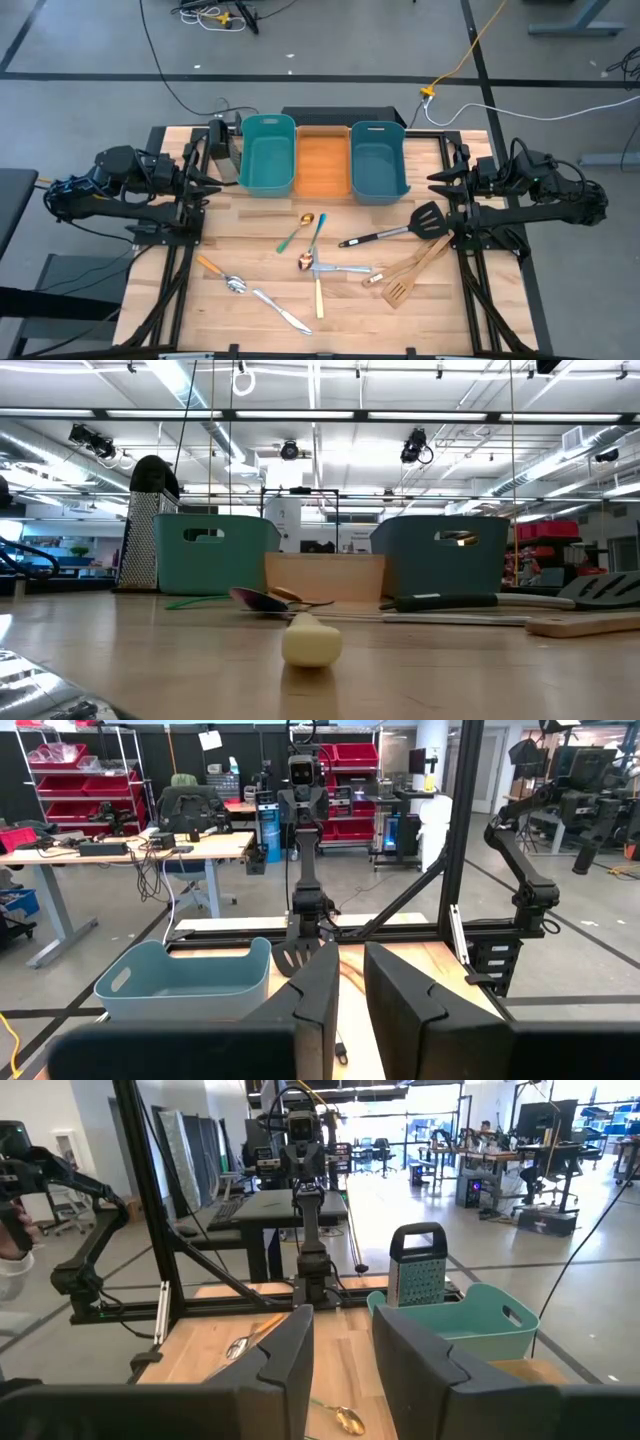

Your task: Pick & Place Kitchen Items

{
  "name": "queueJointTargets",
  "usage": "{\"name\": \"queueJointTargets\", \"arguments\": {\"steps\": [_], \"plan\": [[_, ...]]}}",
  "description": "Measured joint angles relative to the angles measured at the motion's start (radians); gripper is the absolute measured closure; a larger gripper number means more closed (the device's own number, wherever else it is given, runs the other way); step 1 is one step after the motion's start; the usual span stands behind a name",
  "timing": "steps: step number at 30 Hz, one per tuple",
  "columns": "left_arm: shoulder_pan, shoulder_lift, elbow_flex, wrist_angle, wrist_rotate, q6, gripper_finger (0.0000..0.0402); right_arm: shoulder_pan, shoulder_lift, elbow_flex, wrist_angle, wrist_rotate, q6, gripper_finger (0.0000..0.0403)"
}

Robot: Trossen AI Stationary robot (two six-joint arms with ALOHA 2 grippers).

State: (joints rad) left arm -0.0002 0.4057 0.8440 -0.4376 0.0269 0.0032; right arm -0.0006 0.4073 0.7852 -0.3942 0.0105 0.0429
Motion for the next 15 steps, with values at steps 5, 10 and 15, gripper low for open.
{"name": "queueJointTargets", "arguments": {"steps": [5, 10, 15], "plan": [[0.000, 0.000, 0.000, 0.001, 0.000, 0.000, 0.0344, 0.000, 0.000, 0.000, 0.000, 0.000, 0.000, 0.0285], [0.000, 0.000, 0.000, 0.036, 0.000, 0.000, 0.0344, 0.000, 0.000, 0.000, 0.000, 0.000, 0.000, 0.0285], [0.000, 0.000, 0.000, 0.083, -0.029, 0.000, 0.0344, 0.000, 0.000, 0.000, 0.000, 0.000, 0.000, 0.0285]]}}
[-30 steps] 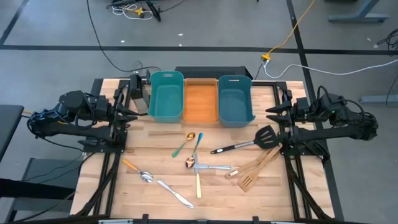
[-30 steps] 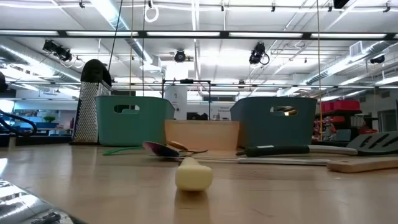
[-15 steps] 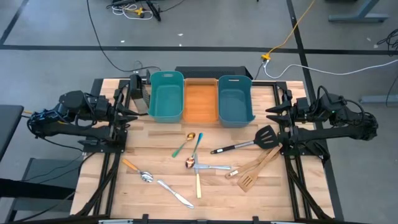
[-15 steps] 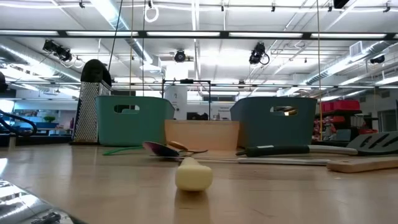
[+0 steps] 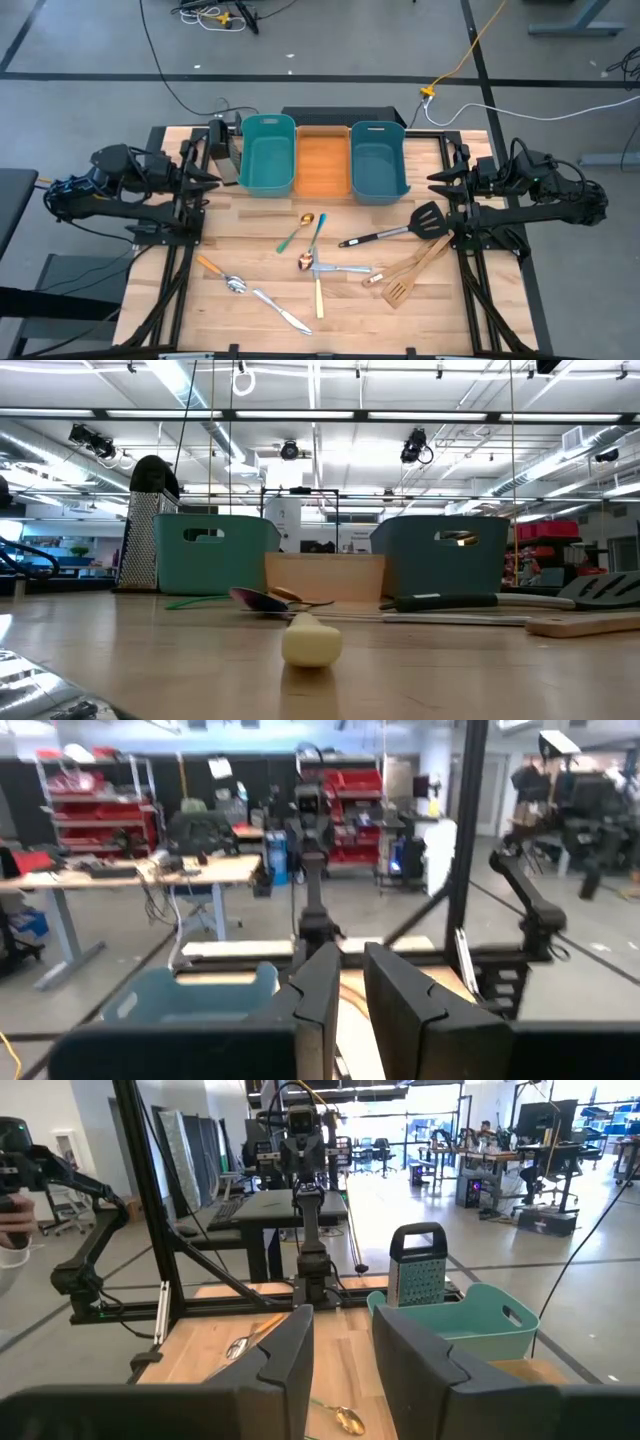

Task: Pick & Place Kitchen Items
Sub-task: Put the green spoon into the dark blue bin

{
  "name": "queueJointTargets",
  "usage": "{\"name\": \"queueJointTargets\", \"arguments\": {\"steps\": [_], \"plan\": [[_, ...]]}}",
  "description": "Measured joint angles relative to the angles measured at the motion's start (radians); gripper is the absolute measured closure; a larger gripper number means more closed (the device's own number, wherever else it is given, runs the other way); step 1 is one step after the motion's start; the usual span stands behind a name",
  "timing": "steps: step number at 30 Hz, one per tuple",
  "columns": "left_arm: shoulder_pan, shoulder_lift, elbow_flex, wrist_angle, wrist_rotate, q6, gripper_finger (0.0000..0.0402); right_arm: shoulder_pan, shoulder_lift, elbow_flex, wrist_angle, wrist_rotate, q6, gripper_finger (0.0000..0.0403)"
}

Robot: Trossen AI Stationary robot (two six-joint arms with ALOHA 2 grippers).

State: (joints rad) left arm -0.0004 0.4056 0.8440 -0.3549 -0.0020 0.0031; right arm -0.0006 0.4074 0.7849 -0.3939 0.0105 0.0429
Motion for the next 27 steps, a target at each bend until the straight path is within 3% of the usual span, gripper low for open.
{"name": "queueJointTargets", "arguments": {"steps": [5, 9, 14, 21, 24, 27], "plan": [[0.000, 0.012, 0.000, 0.018, -0.003, -0.128, 0.0344, 0.000, 0.000, 0.000, 0.000, 0.000, 0.000, 0.0285], [0.001, 0.077, 0.000, 0.046, -0.005, -0.140, 0.0344, 0.000, 0.000, 0.000, 0.000, 0.000, 0.000, 0.0285], [-0.016, 0.244, 0.001, 0.012, -0.003, -0.131, 0.0344, 0.000, 0.000, 0.000, 0.000, 0.000, 0.000, 0.0285], [-0.045, 0.445, 0.011, -0.029, -0.091, -0.158, 0.0344, 0.000, 0.000, 0.000, 0.000, 0.001, -0.023, 0.0285], [-0.056, 0.529, 0.067, -0.109, -0.099, -0.211, 0.0344, 0.000, 0.000, 0.000, 0.000, 0.004, -0.075, 0.0285], [-0.077, 0.624, 0.160, -0.290, -0.208, -0.242, 0.0344, 0.000, 0.000, 0.000, -0.001, 0.003, -0.109, 0.0285]]}}
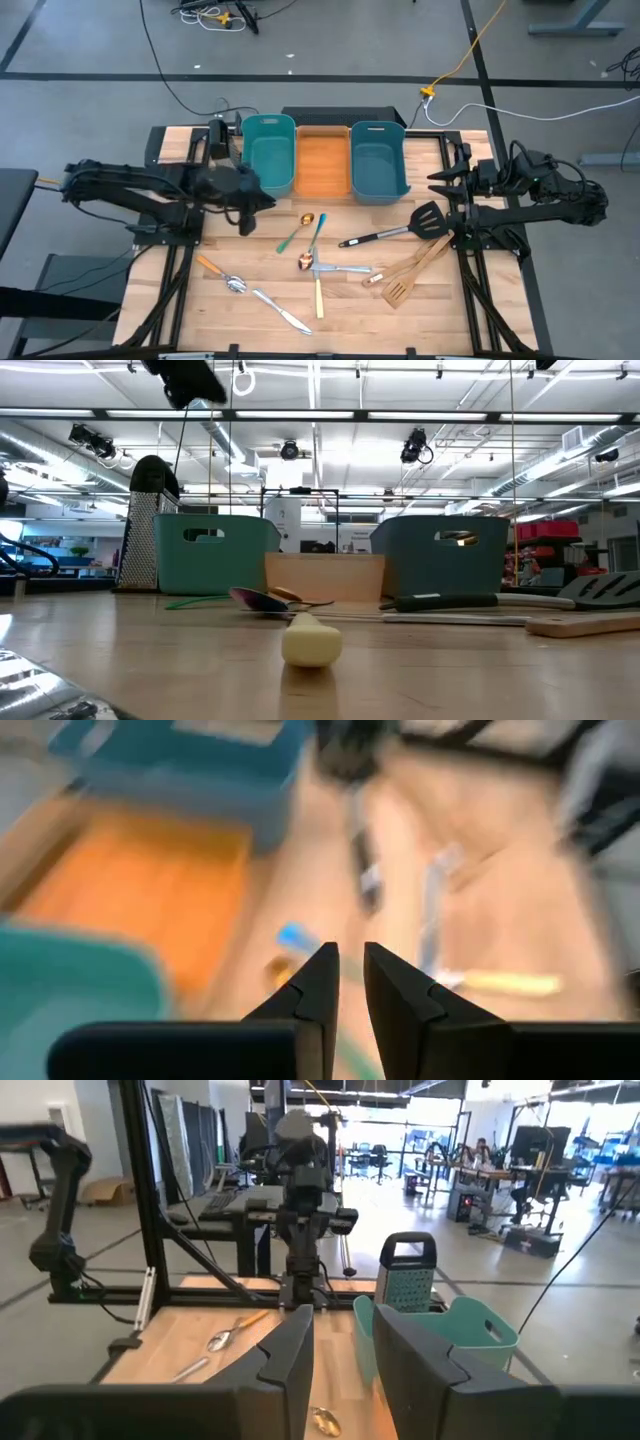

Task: Pick & Place Kitchen Items
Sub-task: Put the green spoon into the dark blue bin

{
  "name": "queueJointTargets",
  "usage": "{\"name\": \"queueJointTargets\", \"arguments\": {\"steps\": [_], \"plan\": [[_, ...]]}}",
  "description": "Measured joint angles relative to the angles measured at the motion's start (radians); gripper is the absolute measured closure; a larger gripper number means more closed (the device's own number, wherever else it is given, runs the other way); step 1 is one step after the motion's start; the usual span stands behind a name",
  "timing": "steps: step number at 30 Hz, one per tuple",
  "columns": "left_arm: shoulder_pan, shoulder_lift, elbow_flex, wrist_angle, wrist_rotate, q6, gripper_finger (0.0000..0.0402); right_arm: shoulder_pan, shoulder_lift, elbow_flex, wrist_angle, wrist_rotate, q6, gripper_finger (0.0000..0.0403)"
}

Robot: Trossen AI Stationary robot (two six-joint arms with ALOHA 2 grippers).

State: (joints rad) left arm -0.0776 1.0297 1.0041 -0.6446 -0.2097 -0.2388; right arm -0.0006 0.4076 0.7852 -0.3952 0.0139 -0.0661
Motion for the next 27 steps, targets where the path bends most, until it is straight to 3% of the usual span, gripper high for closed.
{"name": "queueJointTargets", "arguments": {"steps": [2, 5, 8, 14, 27], "plan": [[-0.006, 0.071, 0.061, -0.139, -0.069, -0.048, 0.0344, 0.000, 0.000, 0.000, -0.002, 0.000, -0.024, 0.0285], [-0.005, 0.168, 0.127, -0.214, -0.053, -0.101, 0.0344, 0.000, 0.000, 0.000, -0.002, 0.000, -0.063, 0.0285], [-0.015, 0.249, 0.151, -0.195, 0.018, -0.117, 0.0344, 0.000, 0.000, 0.000, -0.003, -0.001, -0.074, 0.0285], [-0.017, 0.400, 0.175, -0.204, 0.054, -0.118, 0.0344, 0.000, 0.000, 0.000, -0.003, -0.005, -0.074, 0.0285], [-0.015, 0.601, 0.175, -0.167, 0.078, -0.144, 0.0343, 0.000, 0.000, 0.000, -0.002, -0.005, -0.074, 0.0285]]}}
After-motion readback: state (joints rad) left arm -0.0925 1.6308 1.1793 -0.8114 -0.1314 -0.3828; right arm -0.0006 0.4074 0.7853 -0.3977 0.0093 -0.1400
